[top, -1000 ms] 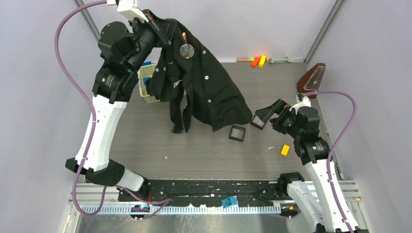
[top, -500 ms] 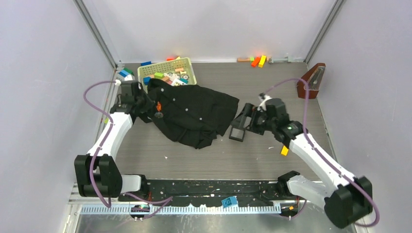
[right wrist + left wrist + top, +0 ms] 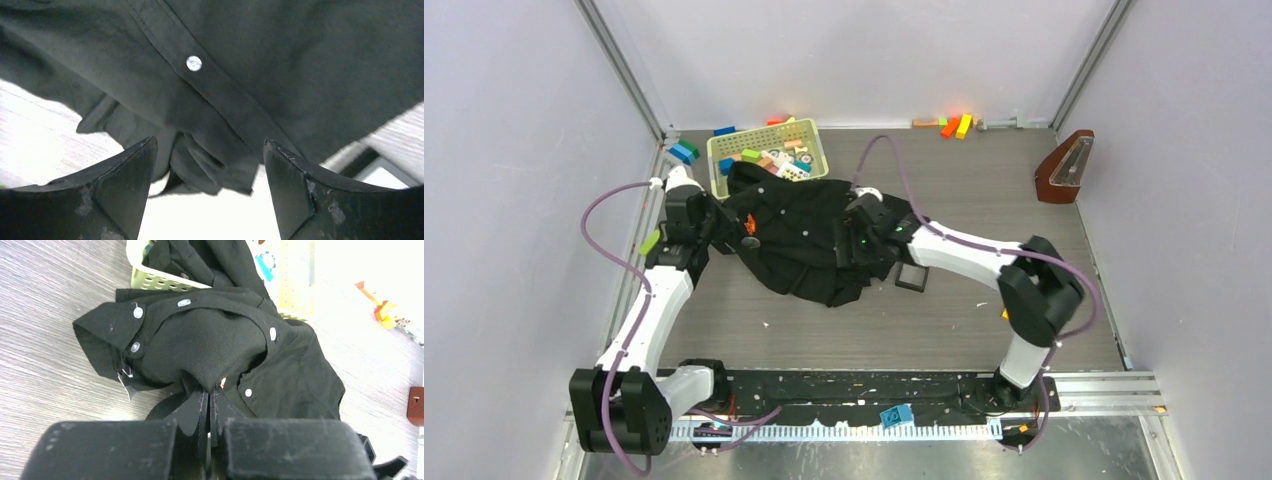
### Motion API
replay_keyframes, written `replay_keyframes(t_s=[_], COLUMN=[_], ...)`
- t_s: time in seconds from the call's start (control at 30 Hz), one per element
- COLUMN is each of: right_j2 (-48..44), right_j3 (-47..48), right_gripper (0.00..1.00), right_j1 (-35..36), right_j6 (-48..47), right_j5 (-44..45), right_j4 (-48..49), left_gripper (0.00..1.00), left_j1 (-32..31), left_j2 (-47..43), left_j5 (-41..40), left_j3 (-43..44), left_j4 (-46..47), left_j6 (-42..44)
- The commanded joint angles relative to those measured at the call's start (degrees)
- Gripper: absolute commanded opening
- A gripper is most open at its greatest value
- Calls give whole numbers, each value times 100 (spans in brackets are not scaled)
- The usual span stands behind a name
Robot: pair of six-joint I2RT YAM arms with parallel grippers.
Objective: Remove the brooch from the garment
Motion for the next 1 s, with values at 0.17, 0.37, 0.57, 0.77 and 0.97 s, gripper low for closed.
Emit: replay_keyframes(t_s=[0.17,0.37,0.57,0.77,0.97], right_j2=[1244,1010,95,-1000,-1759], right_j3=[876,390,-375,-1207,-1337], right_gripper=[69,2,0,1,26], right_j1=[459,454,201,-101,-62], right_j6=[-111,189,144,-124,-629], right_j5=[831,1615,1966,1530,-93], right_j4=[-42,-274,-599,-867,-984], left_gripper=[0,0,0,0,0], left_j1=[-5,-15,-872,-2425,-2327], left_j2=[-318,-227,-320,-820,-740], left_j5=[-34,679,624,-696,-977], left_j3=[-193,-378,-835,-1612,-1946], left_j4=[453,353,-32,-249,-230], left_j6=[1,-391,-454,-526,-430])
